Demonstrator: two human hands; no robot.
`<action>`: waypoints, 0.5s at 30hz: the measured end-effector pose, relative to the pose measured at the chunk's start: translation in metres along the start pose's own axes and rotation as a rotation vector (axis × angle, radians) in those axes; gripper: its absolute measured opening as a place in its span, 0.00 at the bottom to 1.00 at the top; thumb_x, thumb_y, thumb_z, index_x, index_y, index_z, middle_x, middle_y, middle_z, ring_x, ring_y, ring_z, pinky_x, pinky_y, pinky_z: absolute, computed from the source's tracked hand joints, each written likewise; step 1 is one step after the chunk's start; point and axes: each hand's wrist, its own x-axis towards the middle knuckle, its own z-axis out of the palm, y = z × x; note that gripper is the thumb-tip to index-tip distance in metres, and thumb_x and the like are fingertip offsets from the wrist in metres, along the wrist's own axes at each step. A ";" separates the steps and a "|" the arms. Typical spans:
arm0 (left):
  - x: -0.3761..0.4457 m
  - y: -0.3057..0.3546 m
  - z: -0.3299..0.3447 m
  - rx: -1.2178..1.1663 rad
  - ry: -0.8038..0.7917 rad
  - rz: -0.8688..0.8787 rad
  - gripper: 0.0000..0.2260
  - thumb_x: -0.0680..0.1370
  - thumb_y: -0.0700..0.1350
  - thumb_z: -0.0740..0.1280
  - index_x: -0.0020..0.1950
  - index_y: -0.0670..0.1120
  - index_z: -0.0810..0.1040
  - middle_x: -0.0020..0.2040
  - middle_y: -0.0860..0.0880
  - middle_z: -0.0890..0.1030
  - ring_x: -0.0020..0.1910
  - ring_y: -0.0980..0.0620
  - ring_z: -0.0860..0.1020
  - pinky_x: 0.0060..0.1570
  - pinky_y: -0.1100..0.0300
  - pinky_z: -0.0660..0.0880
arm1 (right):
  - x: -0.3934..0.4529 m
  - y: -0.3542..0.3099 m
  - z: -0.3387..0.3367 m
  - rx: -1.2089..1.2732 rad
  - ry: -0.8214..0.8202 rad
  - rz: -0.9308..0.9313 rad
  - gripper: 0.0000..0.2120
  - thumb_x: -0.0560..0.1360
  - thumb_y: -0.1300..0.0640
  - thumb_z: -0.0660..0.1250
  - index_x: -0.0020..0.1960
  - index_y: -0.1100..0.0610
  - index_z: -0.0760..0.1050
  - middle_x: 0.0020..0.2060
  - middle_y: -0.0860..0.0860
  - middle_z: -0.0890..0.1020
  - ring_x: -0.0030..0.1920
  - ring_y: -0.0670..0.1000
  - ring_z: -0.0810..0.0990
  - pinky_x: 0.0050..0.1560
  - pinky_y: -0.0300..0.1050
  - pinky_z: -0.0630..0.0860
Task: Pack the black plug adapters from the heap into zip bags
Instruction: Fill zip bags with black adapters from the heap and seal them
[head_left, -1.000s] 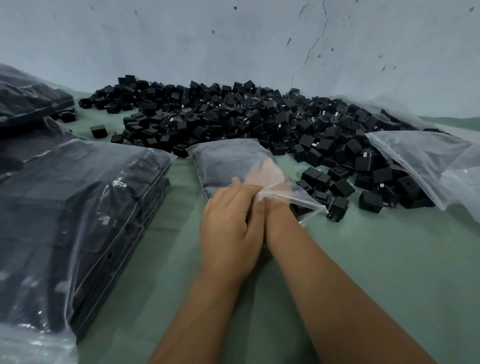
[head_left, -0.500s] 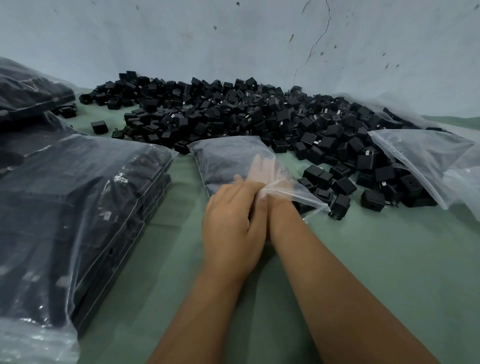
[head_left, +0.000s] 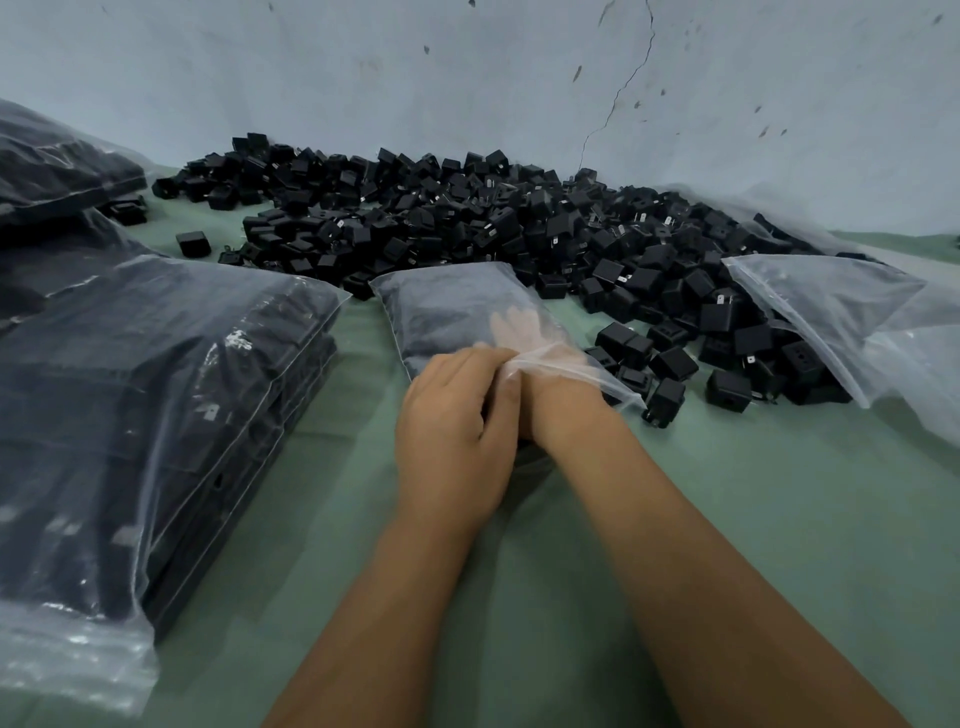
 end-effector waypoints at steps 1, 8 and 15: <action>0.000 0.001 0.000 -0.006 0.004 -0.012 0.10 0.79 0.44 0.62 0.49 0.43 0.82 0.42 0.55 0.79 0.43 0.55 0.73 0.45 0.59 0.70 | -0.006 0.003 0.004 0.086 0.048 0.012 0.11 0.80 0.56 0.52 0.41 0.55 0.66 0.39 0.47 0.70 0.50 0.49 0.71 0.53 0.42 0.64; 0.001 0.002 -0.002 -0.039 -0.037 -0.102 0.13 0.80 0.49 0.59 0.50 0.47 0.82 0.42 0.57 0.78 0.44 0.52 0.76 0.45 0.55 0.73 | -0.070 0.025 0.026 0.188 0.773 -0.144 0.11 0.75 0.58 0.59 0.47 0.58 0.80 0.40 0.51 0.81 0.41 0.52 0.79 0.39 0.44 0.75; -0.002 -0.003 -0.005 -0.138 -0.064 -0.264 0.12 0.78 0.52 0.61 0.47 0.51 0.83 0.42 0.59 0.81 0.48 0.52 0.78 0.52 0.48 0.76 | -0.085 0.082 0.045 0.438 0.666 0.501 0.25 0.73 0.61 0.61 0.69 0.48 0.69 0.61 0.52 0.71 0.60 0.53 0.68 0.56 0.48 0.71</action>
